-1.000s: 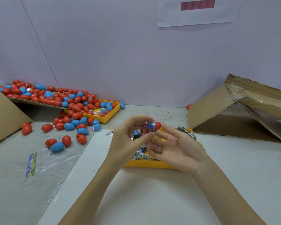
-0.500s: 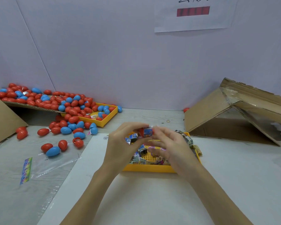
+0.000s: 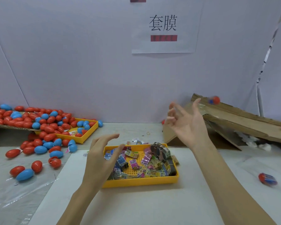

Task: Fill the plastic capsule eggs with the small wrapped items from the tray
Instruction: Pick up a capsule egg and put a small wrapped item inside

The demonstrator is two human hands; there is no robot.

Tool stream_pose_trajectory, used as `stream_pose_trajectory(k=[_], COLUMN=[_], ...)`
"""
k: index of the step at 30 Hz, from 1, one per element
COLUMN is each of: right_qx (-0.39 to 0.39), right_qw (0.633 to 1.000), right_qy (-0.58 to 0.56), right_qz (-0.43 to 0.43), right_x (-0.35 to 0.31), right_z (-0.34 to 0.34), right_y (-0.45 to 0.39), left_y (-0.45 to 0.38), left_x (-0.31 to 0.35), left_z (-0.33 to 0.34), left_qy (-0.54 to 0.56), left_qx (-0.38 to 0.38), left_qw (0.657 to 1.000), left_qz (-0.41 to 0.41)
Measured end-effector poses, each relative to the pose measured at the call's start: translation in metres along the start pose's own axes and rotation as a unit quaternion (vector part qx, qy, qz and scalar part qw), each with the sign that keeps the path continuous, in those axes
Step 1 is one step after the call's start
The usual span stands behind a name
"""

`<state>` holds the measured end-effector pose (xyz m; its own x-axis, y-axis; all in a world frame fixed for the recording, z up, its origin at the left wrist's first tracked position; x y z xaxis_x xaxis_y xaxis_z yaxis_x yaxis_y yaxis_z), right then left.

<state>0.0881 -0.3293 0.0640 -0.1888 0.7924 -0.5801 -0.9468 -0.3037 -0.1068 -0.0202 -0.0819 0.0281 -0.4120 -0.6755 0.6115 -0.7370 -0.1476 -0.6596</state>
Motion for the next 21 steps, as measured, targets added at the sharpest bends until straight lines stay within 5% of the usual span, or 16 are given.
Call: stream_pose_trajectory(k=[4, 7, 15, 21], right_qx=[0.029, 0.043, 0.013, -0.009], right_qw=[0.973, 0.965, 0.848, 0.793], right_qy=[0.220, 0.255, 0.528, 0.606], right_qz=[0.063, 0.041, -0.053, -0.065], right_x=[0.028, 0.047, 0.080, 0.093], right_z=[-0.033, -0.048, -0.022, -0.020], right_y=[0.013, 0.025, 0.040, 0.041], left_y=[0.000, -0.001, -0.003, -0.076], left_x=[-0.018, -0.033, -0.086, -0.135], left_z=[0.011, 0.014, -0.027, -0.023], left_qy=[-0.039, -0.074, -0.098, -0.331], left_qx=[-0.053, -0.062, 0.086, -0.085], left_qw=[0.997, 0.993, 0.967, 0.926], left_qz=[-0.040, -0.072, -0.218, -0.160])
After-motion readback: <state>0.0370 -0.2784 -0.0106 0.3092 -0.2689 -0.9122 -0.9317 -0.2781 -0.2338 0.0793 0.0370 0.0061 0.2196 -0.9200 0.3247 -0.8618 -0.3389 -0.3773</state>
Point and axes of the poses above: each hand's wrist, its own y-axis away from the middle knuckle, its own z-axis out of the palm, x = y × z, the point moved 8 cm from there along -y, towards the middle knuckle, and after that the axes turned 2 degrees about z, right-handed, at the moved point
